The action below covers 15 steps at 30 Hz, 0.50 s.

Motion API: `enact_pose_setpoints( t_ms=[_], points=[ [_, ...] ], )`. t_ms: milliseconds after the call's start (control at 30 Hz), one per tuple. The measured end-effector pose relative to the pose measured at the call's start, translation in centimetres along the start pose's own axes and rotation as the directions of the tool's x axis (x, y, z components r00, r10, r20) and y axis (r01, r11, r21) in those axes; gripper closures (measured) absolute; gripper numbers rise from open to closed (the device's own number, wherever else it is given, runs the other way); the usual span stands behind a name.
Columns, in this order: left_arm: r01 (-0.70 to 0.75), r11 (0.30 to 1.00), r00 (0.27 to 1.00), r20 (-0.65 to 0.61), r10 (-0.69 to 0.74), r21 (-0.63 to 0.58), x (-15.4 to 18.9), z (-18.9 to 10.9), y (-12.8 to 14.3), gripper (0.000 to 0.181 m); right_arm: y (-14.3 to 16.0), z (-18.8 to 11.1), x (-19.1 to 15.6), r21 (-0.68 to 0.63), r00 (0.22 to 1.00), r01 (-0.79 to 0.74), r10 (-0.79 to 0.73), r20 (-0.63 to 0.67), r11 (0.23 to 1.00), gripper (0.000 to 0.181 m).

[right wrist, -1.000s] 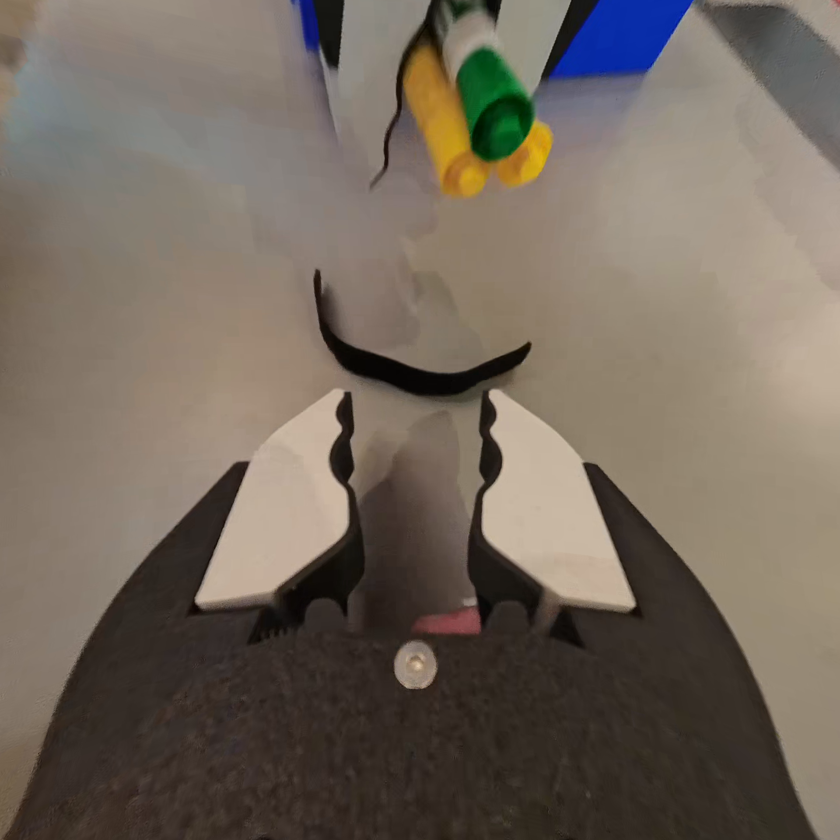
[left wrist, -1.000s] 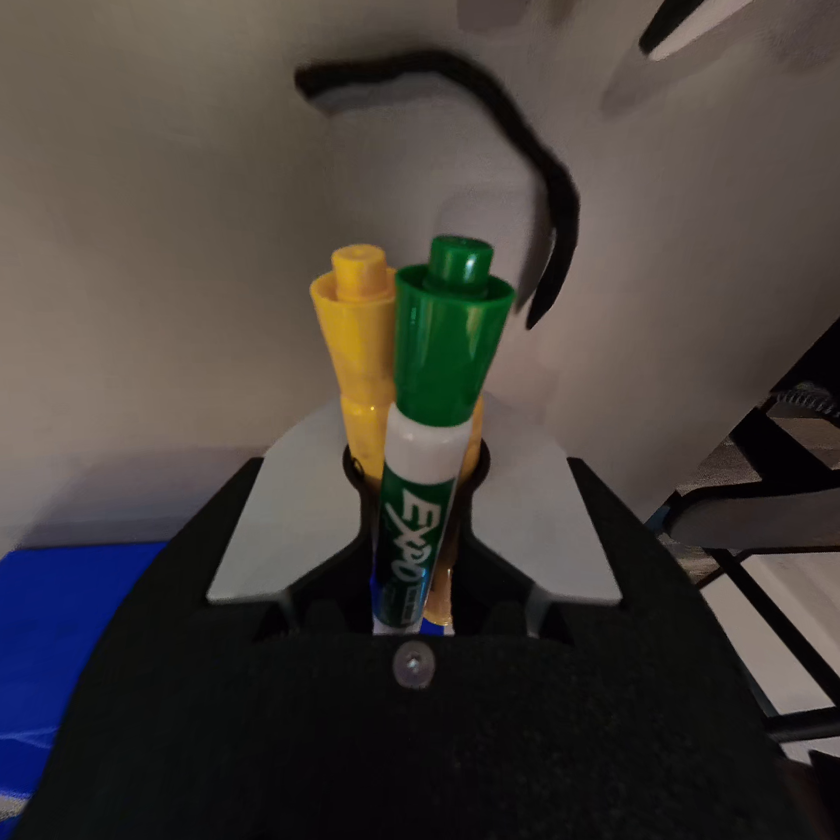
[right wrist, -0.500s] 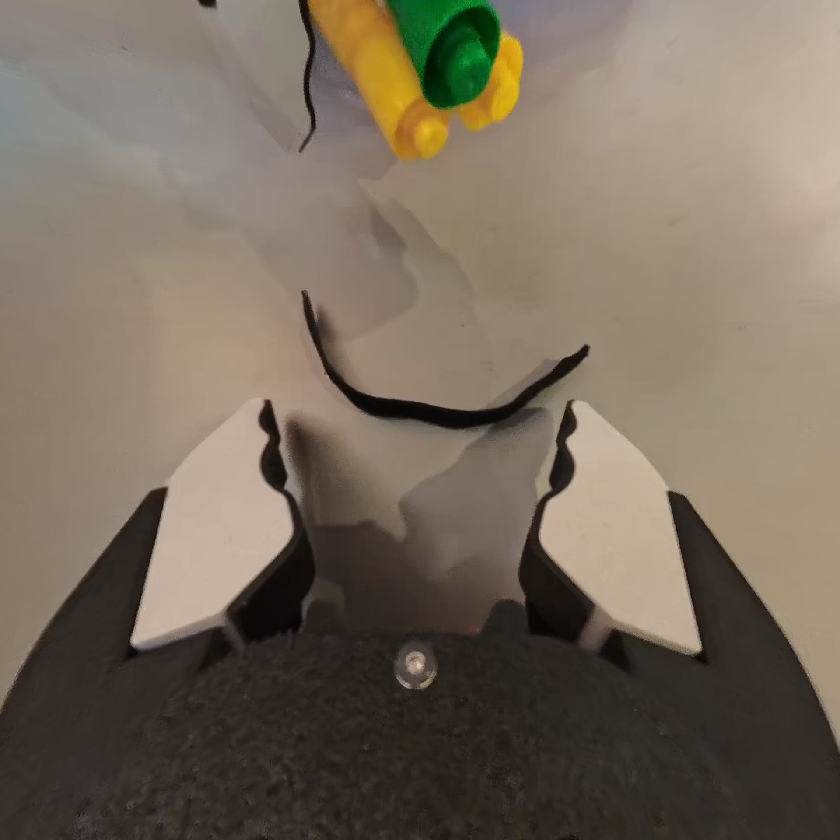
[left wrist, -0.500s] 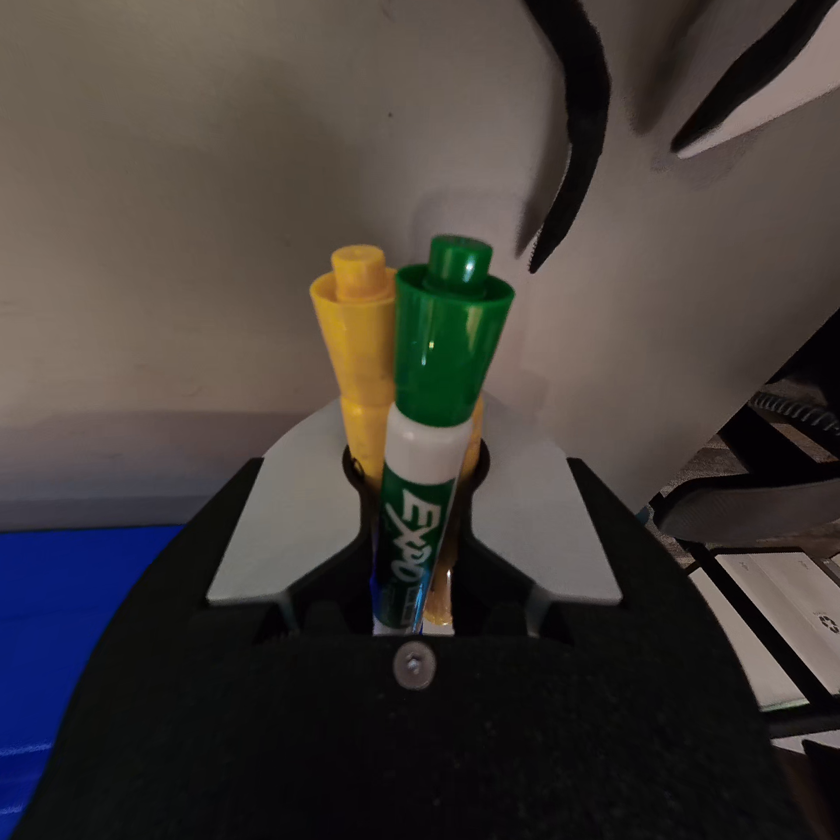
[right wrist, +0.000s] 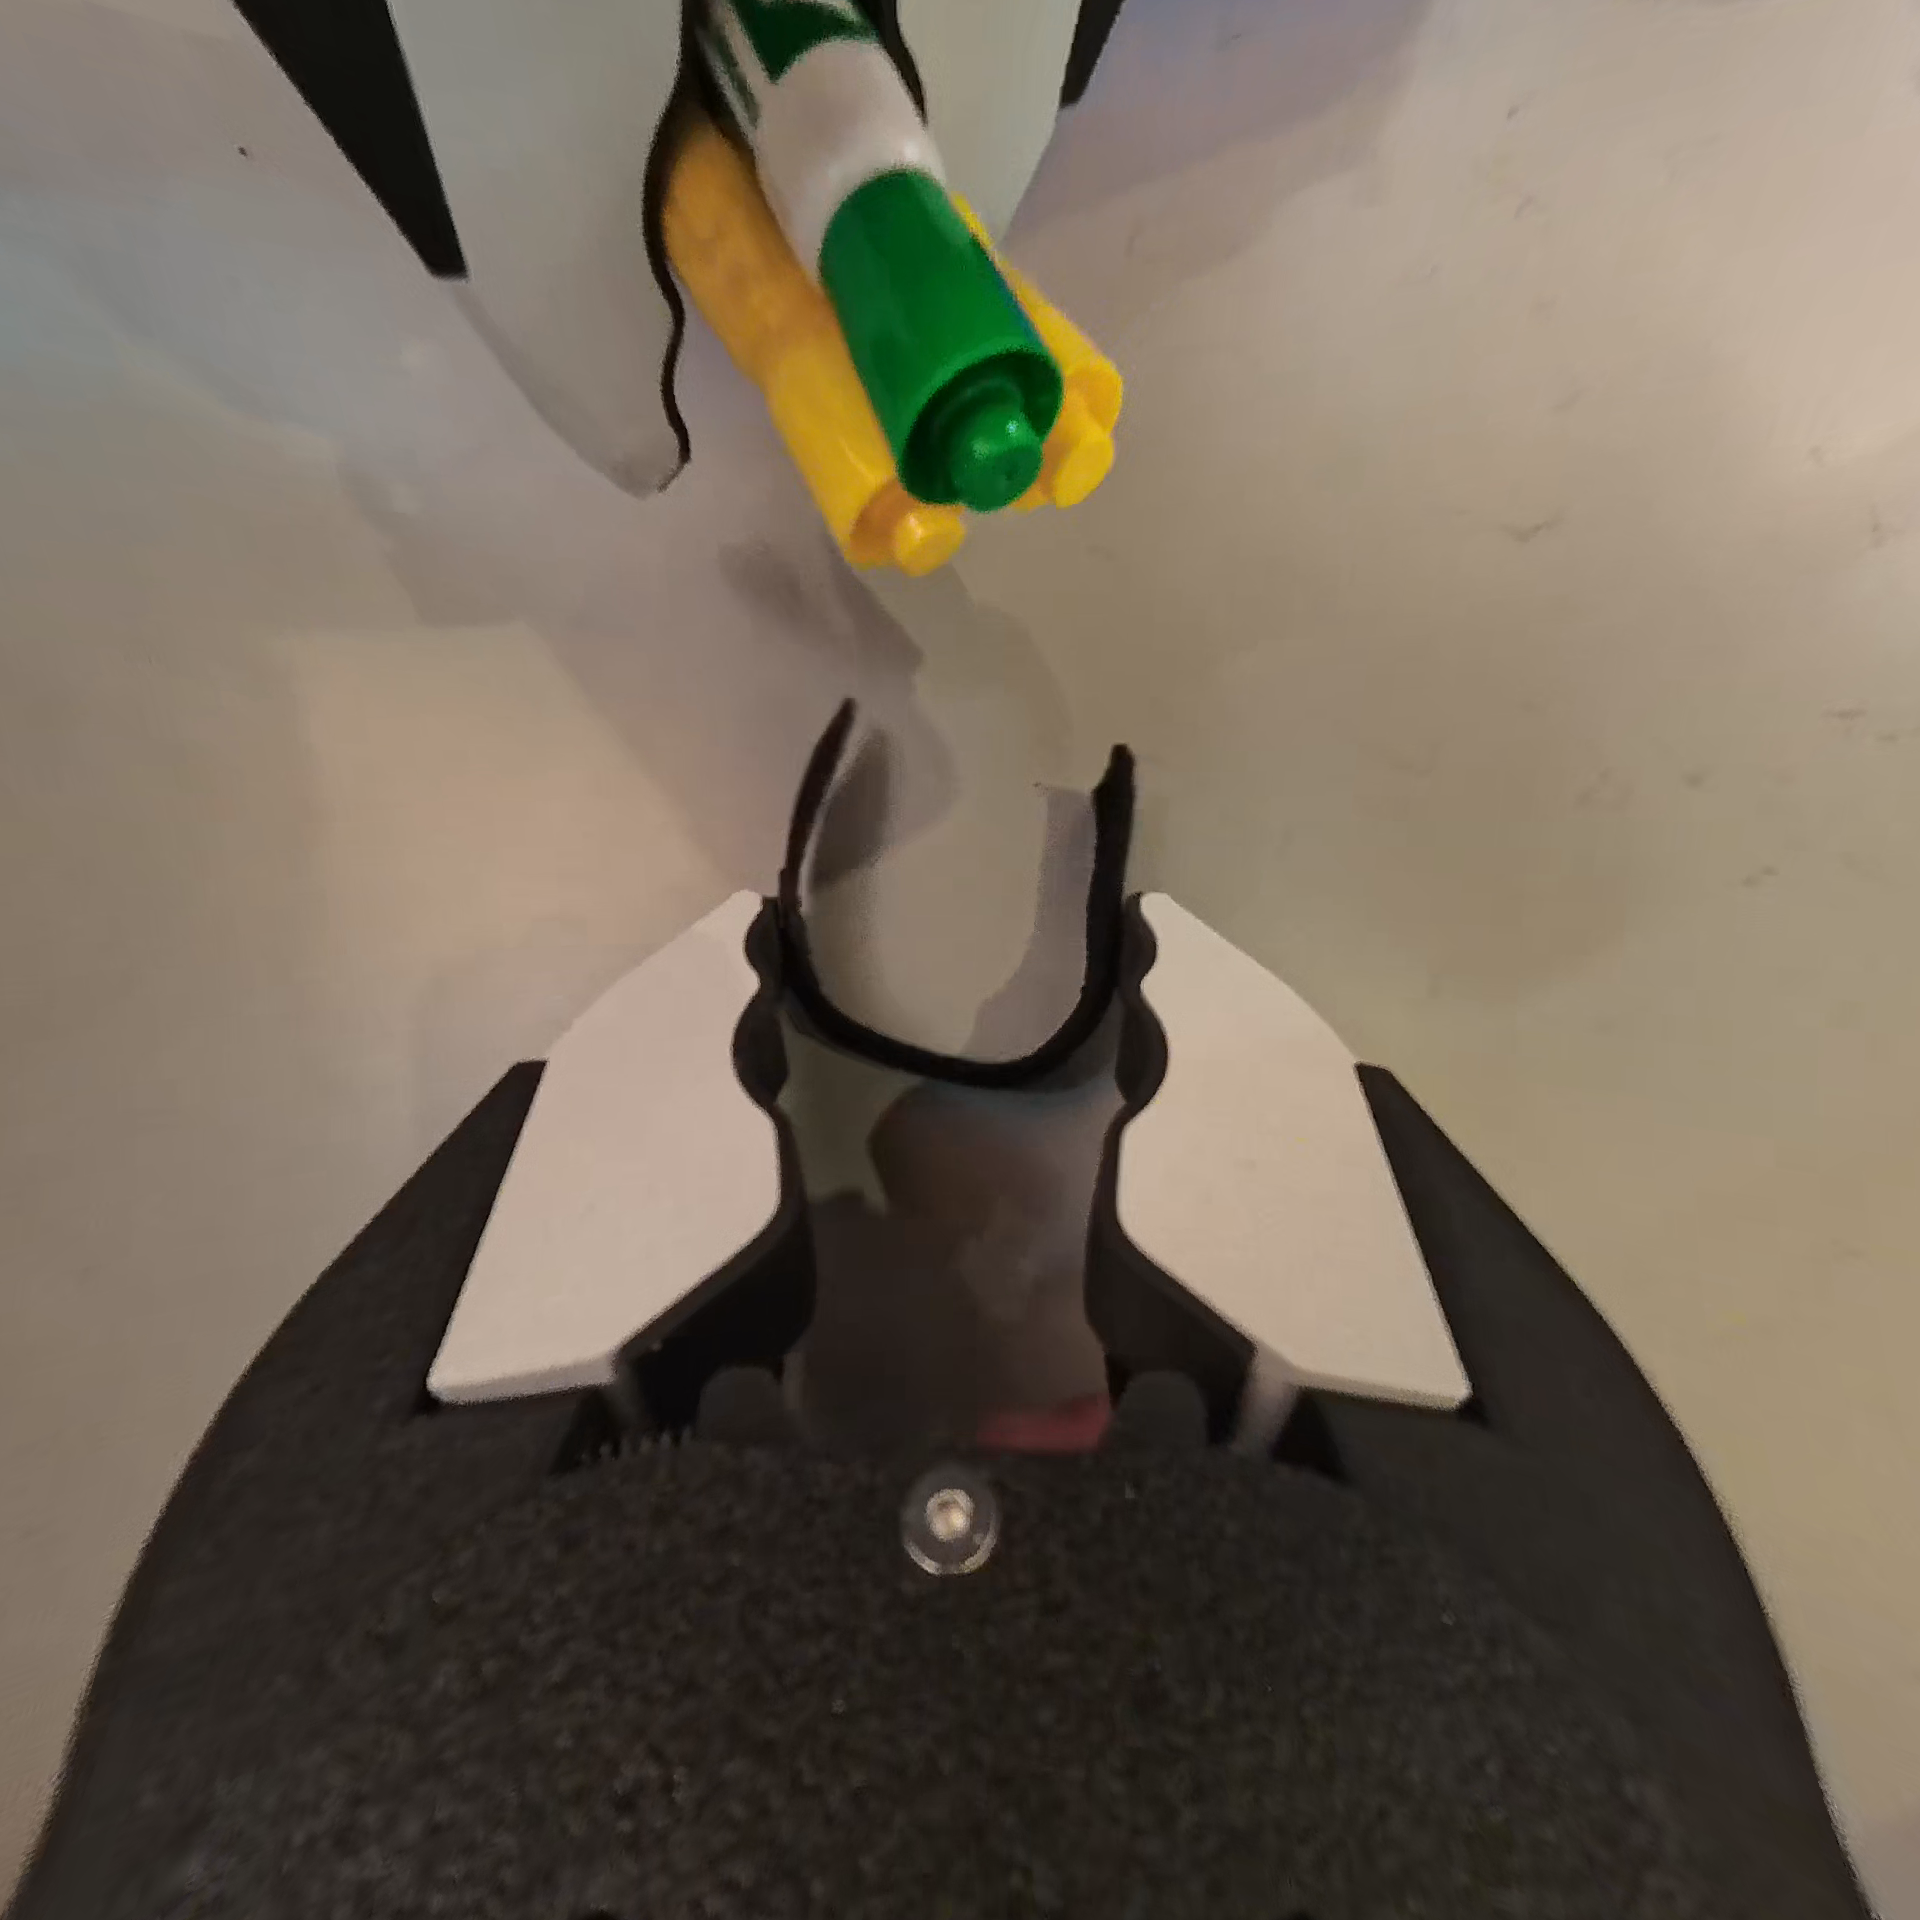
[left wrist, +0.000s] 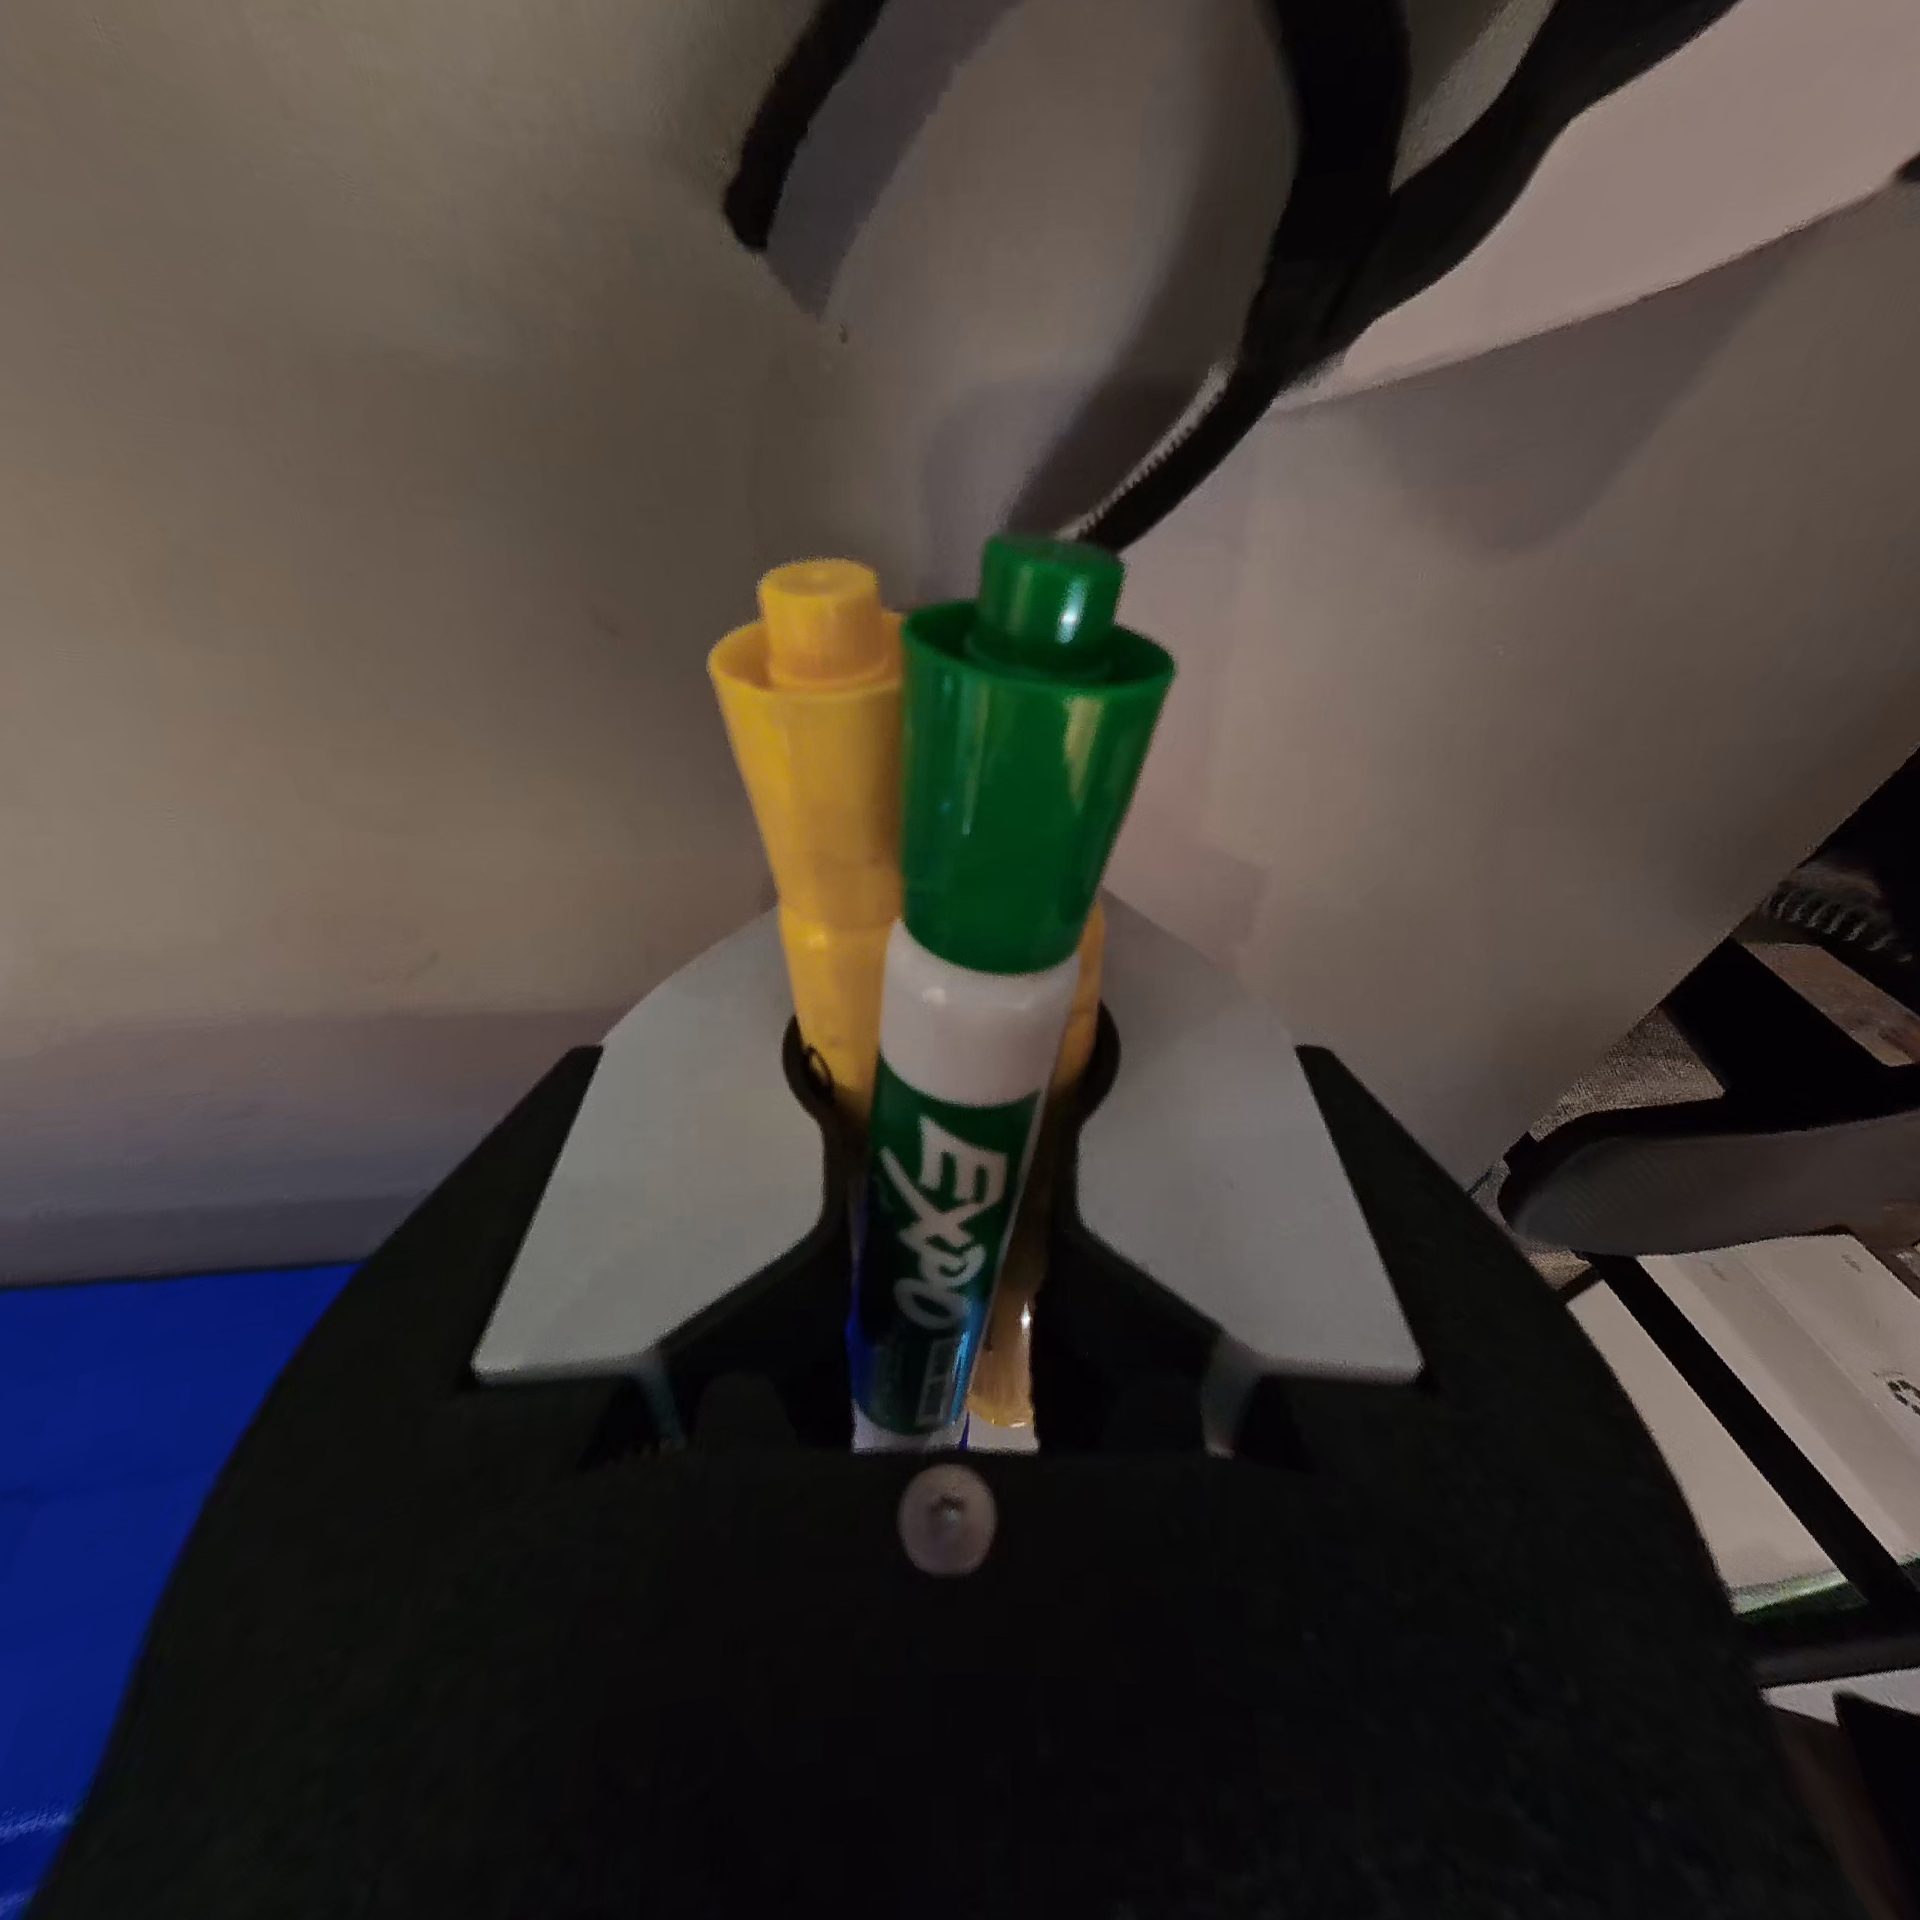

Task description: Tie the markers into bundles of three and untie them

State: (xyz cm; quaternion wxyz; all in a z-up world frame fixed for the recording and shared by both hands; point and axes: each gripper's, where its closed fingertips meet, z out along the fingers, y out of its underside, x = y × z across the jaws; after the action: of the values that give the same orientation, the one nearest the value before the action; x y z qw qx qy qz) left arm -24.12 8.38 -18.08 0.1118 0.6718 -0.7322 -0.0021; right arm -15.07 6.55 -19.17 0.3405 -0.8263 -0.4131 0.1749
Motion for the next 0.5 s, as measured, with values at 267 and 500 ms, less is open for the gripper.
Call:
enact_pose_setpoints(
  t_ms=[267, 500],
  points=[
    [-0.044, 0.998, 0.999, -0.002, 0.044, -0.041, 0.4, 0.6, -1.3, 0.14, 0.1, -1.1, -0.1, 0.026, 0.999, 0.032, -0.032, -0.011, 0.999, 0.12],
    [-0.076, 0.995, 0.997, 0.001, 0.076, -0.059, 0.4, 0.7, -2.9, 0.141, -0.5, -2.6, 0.6, 0.038, 0.99, 0.102, -0.098, -0.099, 0.994, 0.12]
  ],
)
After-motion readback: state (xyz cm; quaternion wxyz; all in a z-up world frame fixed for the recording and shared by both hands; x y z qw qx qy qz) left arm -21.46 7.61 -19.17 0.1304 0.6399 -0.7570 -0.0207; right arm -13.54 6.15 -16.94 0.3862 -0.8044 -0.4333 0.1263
